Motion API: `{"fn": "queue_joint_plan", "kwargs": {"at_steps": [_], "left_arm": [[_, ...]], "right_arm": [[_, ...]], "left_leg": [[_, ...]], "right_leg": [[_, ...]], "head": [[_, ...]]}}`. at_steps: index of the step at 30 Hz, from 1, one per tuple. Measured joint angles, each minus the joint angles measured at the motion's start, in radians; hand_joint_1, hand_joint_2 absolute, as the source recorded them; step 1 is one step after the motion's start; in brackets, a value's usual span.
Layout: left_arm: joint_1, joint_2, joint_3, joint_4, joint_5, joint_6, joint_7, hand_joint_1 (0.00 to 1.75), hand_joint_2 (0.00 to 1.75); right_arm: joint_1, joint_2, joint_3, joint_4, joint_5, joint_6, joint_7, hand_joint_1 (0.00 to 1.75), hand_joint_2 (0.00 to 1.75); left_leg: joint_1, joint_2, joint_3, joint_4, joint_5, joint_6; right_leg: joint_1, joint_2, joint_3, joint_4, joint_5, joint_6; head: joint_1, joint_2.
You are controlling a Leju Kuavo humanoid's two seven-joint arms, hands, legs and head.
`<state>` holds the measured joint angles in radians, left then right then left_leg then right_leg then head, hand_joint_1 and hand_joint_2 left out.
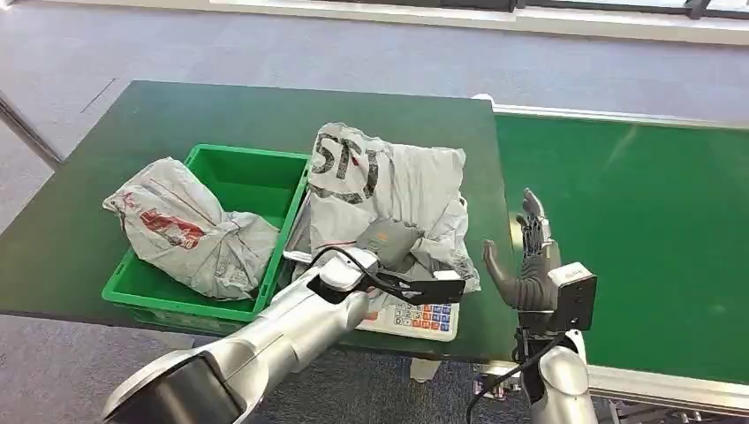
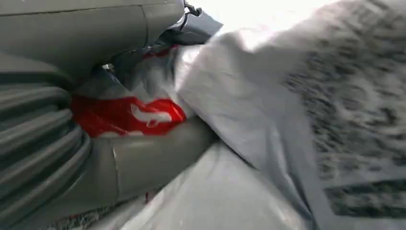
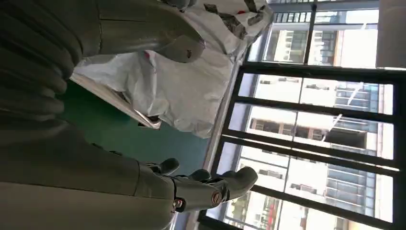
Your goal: Moved the parcel from conveyor to table for the left to box.
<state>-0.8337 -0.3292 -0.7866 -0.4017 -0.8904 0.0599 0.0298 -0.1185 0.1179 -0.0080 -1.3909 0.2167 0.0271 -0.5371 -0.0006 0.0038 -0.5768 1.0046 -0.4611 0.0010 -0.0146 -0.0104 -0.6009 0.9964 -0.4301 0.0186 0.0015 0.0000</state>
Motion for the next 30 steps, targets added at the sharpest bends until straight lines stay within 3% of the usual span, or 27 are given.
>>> {"fn": "queue_joint_plan", "kwargs": {"at_steps": [4,9,17,21,30], "left_arm": [[0.002,0.000,0.006,0.004,0.006,0.012,-0.008,1.75,1.75],[0.031,0.002,0.057,-0.006,0.092,0.116,-0.116,1.75,1.75],[0.154,0.037,0.249,-0.208,0.297,0.576,-0.558,1.75,1.75],[0.258,0.050,0.376,-0.421,0.210,0.638,-0.709,1.75,1.75],[0.438,0.051,0.601,-0.865,0.125,0.642,-0.729,1.75,1.75]], "right_arm": [[0.000,0.001,-0.001,0.000,0.000,0.000,0.000,0.00,1.75],[0.010,0.002,-0.002,-0.002,-0.004,0.000,0.001,0.00,1.75],[0.056,0.002,-0.006,-0.031,-0.042,-0.017,-0.005,0.00,1.75],[0.065,0.002,-0.006,-0.031,-0.061,-0.035,-0.015,0.00,1.75],[0.069,-0.004,-0.006,-0.031,-0.085,-0.054,-0.022,0.00,1.75]], "left_leg": [[0.000,0.000,0.000,0.000,-0.001,0.000],[0.000,-0.001,-0.001,0.000,-0.001,0.000],[0.000,0.000,-0.003,0.000,-0.001,0.000],[0.000,0.000,-0.004,0.000,-0.001,0.000],[0.000,0.001,-0.005,0.000,-0.002,-0.001]], "right_leg": [[0.000,0.000,0.000,0.000,-0.001,0.000],[0.000,0.000,-0.001,0.000,-0.001,0.000],[0.000,0.000,-0.003,0.000,-0.001,0.000],[0.000,0.001,-0.004,0.000,-0.001,0.000],[0.000,0.001,-0.005,0.000,-0.002,-0.001]], "head": [[0.000,0.000],[0.000,0.000],[0.000,0.000],[0.000,0.000],[0.000,0.000]]}}
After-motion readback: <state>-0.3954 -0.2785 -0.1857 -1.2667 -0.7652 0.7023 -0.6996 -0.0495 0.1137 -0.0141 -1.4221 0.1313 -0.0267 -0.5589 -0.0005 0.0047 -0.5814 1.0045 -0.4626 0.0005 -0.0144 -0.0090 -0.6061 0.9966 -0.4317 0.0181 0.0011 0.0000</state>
